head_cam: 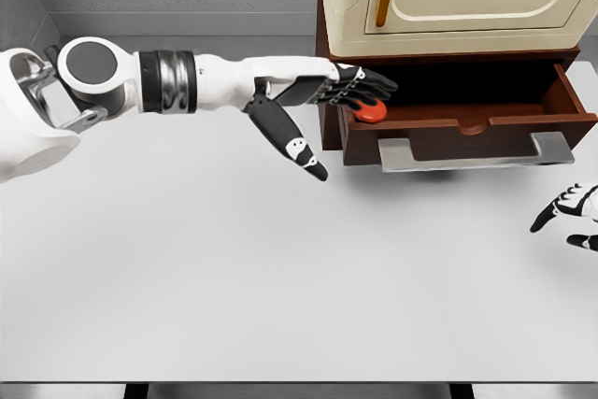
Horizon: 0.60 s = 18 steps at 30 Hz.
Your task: Put the switch into the drawer with left arm, and close the drawer with right arm
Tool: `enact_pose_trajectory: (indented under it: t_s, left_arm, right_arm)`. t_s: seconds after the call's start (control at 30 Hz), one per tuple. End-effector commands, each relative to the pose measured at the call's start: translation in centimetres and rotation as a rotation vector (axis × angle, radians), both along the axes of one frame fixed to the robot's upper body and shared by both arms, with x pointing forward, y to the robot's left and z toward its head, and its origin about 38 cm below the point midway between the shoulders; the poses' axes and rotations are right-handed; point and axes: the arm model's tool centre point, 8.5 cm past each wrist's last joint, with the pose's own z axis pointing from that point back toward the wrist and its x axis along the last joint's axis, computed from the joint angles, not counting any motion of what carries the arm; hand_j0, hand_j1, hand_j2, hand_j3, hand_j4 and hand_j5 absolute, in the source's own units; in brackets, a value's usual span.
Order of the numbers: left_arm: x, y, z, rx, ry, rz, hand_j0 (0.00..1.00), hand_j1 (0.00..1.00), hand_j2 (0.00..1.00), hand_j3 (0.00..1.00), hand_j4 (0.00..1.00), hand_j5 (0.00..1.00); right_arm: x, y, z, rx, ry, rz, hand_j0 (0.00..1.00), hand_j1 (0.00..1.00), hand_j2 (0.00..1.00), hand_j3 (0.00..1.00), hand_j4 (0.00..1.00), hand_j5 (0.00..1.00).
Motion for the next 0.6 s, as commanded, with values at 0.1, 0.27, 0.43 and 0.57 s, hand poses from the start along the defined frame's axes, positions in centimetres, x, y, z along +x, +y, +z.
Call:
enact_pose_trajectory:
  t_s: [0.1, 0.27, 0.43, 0.57]
  left_arm:
    - [0.4, -0.4, -0.2, -0.003, 0.001, 0.005, 1.00, 1.00, 1.00, 1.00, 1.00, 1.00]
    - [1.0, -0.1, -1.0, 0.005, 0.015, 0.029, 1.00, 1.00, 1.00, 1.00, 1.00, 1.00]
    - [1.8, -0.1, -1.5, 0.014, 0.011, 0.050, 1.00, 1.00, 1.00, 1.00, 1.00, 1.00]
    - [1.5, -1.1, -1.4, 0.006, 0.012, 0.025, 1.00, 1.00, 1.00, 1.00, 1.00, 1.00]
  right_arm:
    - [0.0, 0.0, 0.1, 0.007, 0.001, -0.002, 0.62, 0.62, 0.62, 0.62, 0.62, 0.62]
    - [0.0, 0.0, 0.1, 0.007, 0.001, -0.002, 0.62, 0.62, 0.62, 0.62, 0.62, 0.62]
    - [0.0, 0.0, 0.1, 0.006, 0.001, -0.002, 0.62, 0.62, 0.62, 0.62, 0.62, 0.62]
    - [0.0, 0.0, 0.1, 0.006, 0.001, -0.002, 0.62, 0.62, 0.62, 0.62, 0.62, 0.62]
